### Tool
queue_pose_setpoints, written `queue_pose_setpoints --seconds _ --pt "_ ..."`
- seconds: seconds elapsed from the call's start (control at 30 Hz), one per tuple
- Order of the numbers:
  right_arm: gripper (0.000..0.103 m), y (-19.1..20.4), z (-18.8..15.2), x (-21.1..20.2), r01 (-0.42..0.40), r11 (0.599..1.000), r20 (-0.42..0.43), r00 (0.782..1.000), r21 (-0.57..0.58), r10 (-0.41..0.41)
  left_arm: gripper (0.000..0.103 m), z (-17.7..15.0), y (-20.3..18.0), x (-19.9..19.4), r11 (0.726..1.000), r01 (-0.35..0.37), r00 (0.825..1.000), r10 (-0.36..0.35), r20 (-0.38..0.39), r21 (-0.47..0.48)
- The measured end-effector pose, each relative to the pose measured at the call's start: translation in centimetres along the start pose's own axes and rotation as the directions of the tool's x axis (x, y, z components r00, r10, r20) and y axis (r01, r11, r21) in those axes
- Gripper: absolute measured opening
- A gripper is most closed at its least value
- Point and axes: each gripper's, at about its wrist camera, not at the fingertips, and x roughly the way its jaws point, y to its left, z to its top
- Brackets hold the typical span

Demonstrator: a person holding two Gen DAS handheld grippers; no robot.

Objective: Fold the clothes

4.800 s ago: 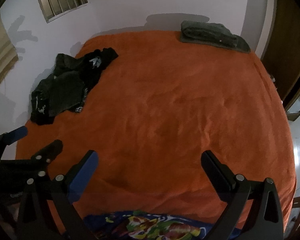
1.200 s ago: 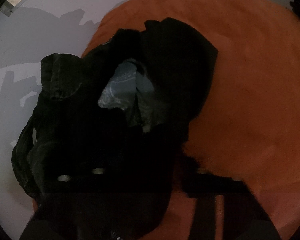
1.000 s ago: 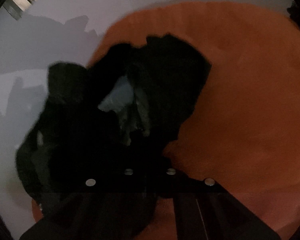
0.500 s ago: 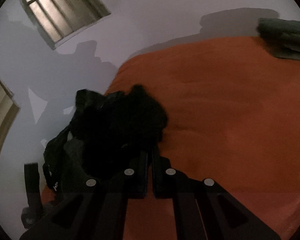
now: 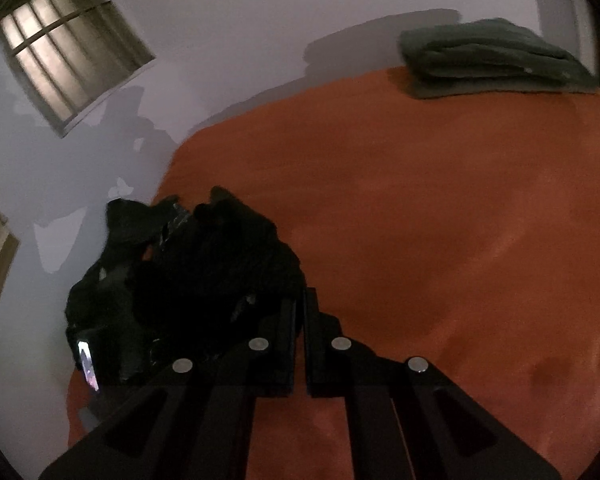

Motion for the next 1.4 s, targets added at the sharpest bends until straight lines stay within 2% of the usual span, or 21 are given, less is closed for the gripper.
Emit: queue_pose_setpoints --seconds 0.1,0.2,0.23,0.3,0.43,0.47,0.5,0.6,0.73,0.77,0.8,0.87,0.93,1.03,1.1,1.2,1.3,1.33,1.37,1.4 --pt "0.002 -2.9 0.3 -2.3 0.059 0.998 0.012 0.998 0.027 -0.059 0.015 -0.1 -1.7 -1.3 0.994 0.097 0.995 -0.097 0.007 -0.048" --pt "0.000 -6.4 0.9 -5.6 0.178 0.982 0.080 0.980 0.067 -0.183 0.010 1.4 -4.7 -1.9 0.998 0.069 0.996 -0.068 0.063 -0.007" --pt "0.000 -7.9 1.6 -7.2 0.222 0.971 0.127 0.964 0.089 -0.232 0.009 1.9 -5.7 -2.1 0.998 0.056 0.995 -0.056 0.084 0.008" --pt "0.000 -10.8 3.1 -10.3 0.303 0.943 0.214 0.920 0.138 -0.328 0.008 3.9 -7.8 -2.4 0.994 0.113 0.989 -0.113 0.093 0.007" --pt "0.000 -13.9 3.5 -12.3 0.299 0.946 0.124 0.942 0.123 -0.313 0.008 6.4 -9.0 -6.0 0.989 0.143 0.970 -0.148 0.193 0.041" --pt "0.000 -14.7 3.6 -12.8 0.297 0.947 0.101 0.946 0.119 -0.309 0.008 5.9 -9.1 -7.0 0.989 0.143 0.966 -0.149 0.210 0.042" --pt "0.000 -15.4 3.7 -13.3 0.296 0.949 0.079 0.949 0.114 -0.305 0.008 5.2 -8.5 -7.7 0.990 0.138 0.968 -0.142 0.208 0.036" --pt "0.000 -13.3 2.3 -12.4 0.248 0.969 0.051 0.967 0.001 -0.248 0.008 3.1 -6.1 -9.4 0.993 0.118 0.975 -0.118 0.190 0.013" --pt "0.000 -10.5 1.6 -9.3 0.186 0.973 -0.003 0.982 -0.135 -0.189 0.008 1.1 -5.5 -7.8 0.997 0.055 0.987 -0.062 0.147 0.056" --pt "0.007 -9.7 1.5 -8.1 0.173 0.969 -0.022 0.984 -0.175 -0.180 0.008 0.6 -4.4 -7.4 0.998 0.035 0.991 -0.041 0.130 0.052" --pt "0.014 -8.8 1.6 -6.5 0.178 0.957 -0.048 0.980 -0.229 -0.193 0.008 0.0 -3.1 -7.1 0.999 0.017 0.994 -0.022 0.111 0.046" --pt "0.059 -6.9 1.7 -3.1 0.181 0.925 -0.096 0.970 -0.334 -0.224 0.008 -1.0 -0.4 -6.0 1.000 0.016 0.998 -0.016 0.063 -0.003" --pt "0.064 -4.8 1.5 -0.3 0.185 0.894 -0.106 0.963 -0.407 -0.248 0.008 -2.1 1.7 -5.4 0.999 0.008 0.999 -0.006 0.045 -0.045" --pt "0.064 -0.6 0.9 4.1 0.097 0.863 -0.191 0.957 -0.496 -0.217 0.009 -3.0 3.9 -5.5 0.997 -0.006 1.000 0.009 0.028 -0.074" --pt "0.064 2.4 -0.2 6.9 0.021 0.833 -0.274 0.940 -0.553 -0.205 0.009 -3.1 4.5 -5.9 0.997 -0.018 0.999 0.020 0.033 -0.074" --pt "0.064 5.6 -2.9 9.8 -0.030 0.746 -0.333 0.906 -0.666 -0.260 0.009 -3.3 4.5 -6.0 0.997 -0.031 0.999 0.034 0.038 -0.074" --pt "0.064 7.9 -4.9 12.3 -0.002 0.618 -0.242 0.921 -0.786 -0.306 0.009 -3.0 4.0 -5.9 0.997 -0.059 0.998 0.061 0.033 -0.053" --pt "0.063 8.1 -4.6 13.0 0.054 0.604 -0.194 0.922 -0.795 -0.337 0.009 -2.7 3.7 -5.7 0.996 -0.079 0.996 0.080 0.031 -0.040" --pt "0.052 8.3 -4.3 13.7 0.109 0.589 -0.145 0.919 -0.800 -0.367 0.009 -2.4 3.4 -5.5 0.995 -0.099 0.995 0.099 0.029 -0.027" --pt "0.018 8.4 -3.9 14.4 0.163 0.574 -0.097 0.913 -0.802 -0.395 0.009 -2.0 3.1 -5.3 0.993 -0.118 0.993 0.119 0.028 -0.014"
